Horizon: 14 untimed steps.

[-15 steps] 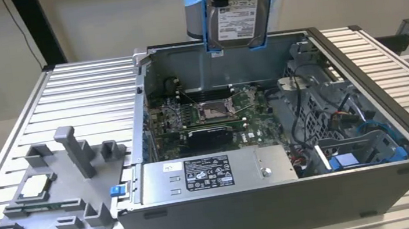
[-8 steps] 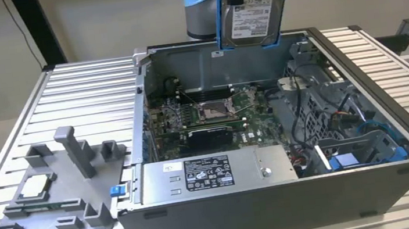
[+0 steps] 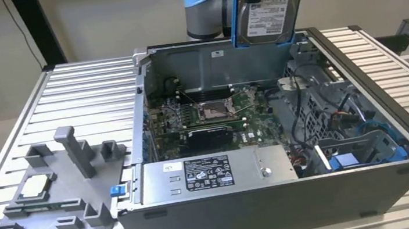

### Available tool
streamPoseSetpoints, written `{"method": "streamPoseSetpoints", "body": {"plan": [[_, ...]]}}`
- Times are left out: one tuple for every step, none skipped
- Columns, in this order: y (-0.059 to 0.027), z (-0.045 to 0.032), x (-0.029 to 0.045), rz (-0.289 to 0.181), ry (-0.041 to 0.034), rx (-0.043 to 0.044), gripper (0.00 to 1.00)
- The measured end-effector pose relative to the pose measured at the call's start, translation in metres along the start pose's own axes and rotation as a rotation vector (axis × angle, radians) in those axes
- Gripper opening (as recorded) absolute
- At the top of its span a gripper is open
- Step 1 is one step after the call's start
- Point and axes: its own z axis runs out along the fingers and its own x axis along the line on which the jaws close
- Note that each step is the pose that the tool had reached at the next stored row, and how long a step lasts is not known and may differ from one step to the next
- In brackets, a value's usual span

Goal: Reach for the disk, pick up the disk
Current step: 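Pick up the disk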

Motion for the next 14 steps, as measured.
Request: {"method": "streamPoseSetpoints", "body": {"plan": [[-0.0034, 0.0, -0.0003, 0.0, 0.0, 0.0, 0.0], [-0.0066, 0.0, -0.0007, -0.001, 0.0, 0.0, 0.0], [-0.0097, 0.0, -0.001, -0.001, -0.0001, 0.0, 0.0], [-0.013, -0.0001, -0.0014, -0.002, 0.0, 0.0, 0.0], [-0.016, -0.0001, -0.0017, -0.002, 0.0, 0.0, 0.0], [-0.0219, -0.0001, -0.0023, -0.002, 0.0, 0.0, 0.0], [-0.0248, -0.0001, -0.0026, -0.003, 0.0, 0.0, 0.0], [-0.0274, -0.0001, -0.0029, -0.003, 0.0, 0.0, 0.0], [-0.0302, -0.0001, -0.0032, -0.003, -0.0001, -0.0001, 0.0], [-0.0328, -0.0001, -0.0035, -0.004, -0.0001, 0.0, 0.0], [-0.035, -0.0001, -0.0037, -0.004, 0.0, 0.0, 0.0], [-0.0367, -0.0001, -0.0039, -0.004, -0.0001, -0.0001, 0.0], [-0.0375, -0.0001, -0.0041, -0.004, 0.0, 0.0, 0.0], [-0.038, -0.0001, -0.0041, -0.004, 0.0, -0.0001, 0.0]]}}
